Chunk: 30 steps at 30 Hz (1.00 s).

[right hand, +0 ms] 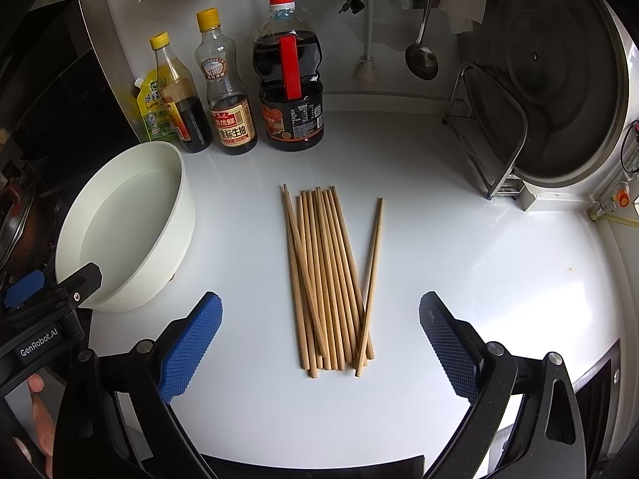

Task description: Organize utensils

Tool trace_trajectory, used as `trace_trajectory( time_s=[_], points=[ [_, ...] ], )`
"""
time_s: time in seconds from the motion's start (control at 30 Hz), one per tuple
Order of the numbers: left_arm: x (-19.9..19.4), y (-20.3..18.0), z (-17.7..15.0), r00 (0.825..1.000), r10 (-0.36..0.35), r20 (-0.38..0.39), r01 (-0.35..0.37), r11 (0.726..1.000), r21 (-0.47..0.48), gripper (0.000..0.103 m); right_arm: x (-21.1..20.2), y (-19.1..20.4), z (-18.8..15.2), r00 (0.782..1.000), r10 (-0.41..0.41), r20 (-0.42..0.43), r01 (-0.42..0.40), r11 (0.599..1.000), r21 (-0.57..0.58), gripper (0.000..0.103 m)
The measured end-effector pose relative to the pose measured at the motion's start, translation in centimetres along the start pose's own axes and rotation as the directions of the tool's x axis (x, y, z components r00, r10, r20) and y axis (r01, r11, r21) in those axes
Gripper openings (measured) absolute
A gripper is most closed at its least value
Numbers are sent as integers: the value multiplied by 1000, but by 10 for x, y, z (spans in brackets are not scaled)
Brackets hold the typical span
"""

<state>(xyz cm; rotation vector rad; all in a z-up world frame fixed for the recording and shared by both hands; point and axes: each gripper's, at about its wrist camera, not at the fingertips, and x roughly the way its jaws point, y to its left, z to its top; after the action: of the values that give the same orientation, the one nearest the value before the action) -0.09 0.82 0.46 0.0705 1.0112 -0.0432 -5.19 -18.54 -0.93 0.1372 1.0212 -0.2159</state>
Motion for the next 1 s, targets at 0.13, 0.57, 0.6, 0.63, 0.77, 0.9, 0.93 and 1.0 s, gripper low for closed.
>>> trace_trajectory(
  time_s=[0.13,0.57,0.6,0.63,0.77,0.9,0.93,1.0],
  points=[
    [0,0,0,1000,1,1,-1,1000,0,97,-1,0,0,1000,1,1,-1,1000,0,95],
    [-1,0,0,1000,0,1,0,1000,0,97,-6,1,0,1000,3,4,-3,1000,0,95],
    [-1,1,0,1000,0,0,0,1000,-1,97,-6,1,1,1000,3,4,-3,1000,-1,95],
    [-2,2,1,1000,-1,0,1,1000,-2,97,-6,1,0,1000,2,4,-2,1000,-1,95],
    [-3,2,1,1000,0,3,0,1000,-1,97,-6,1,0,1000,3,5,-3,1000,0,95],
    [-4,3,1,1000,-1,5,1,1000,-1,97,-6,1,0,1000,3,6,-3,1000,-1,95],
    [-5,4,1,1000,0,6,0,1000,-1,97,-6,1,0,1000,3,7,-3,1000,-1,95],
    [-5,5,1,1000,1,7,-1,1000,-2,97,-8,2,0,1000,3,8,-3,1000,-2,95]
  ],
)
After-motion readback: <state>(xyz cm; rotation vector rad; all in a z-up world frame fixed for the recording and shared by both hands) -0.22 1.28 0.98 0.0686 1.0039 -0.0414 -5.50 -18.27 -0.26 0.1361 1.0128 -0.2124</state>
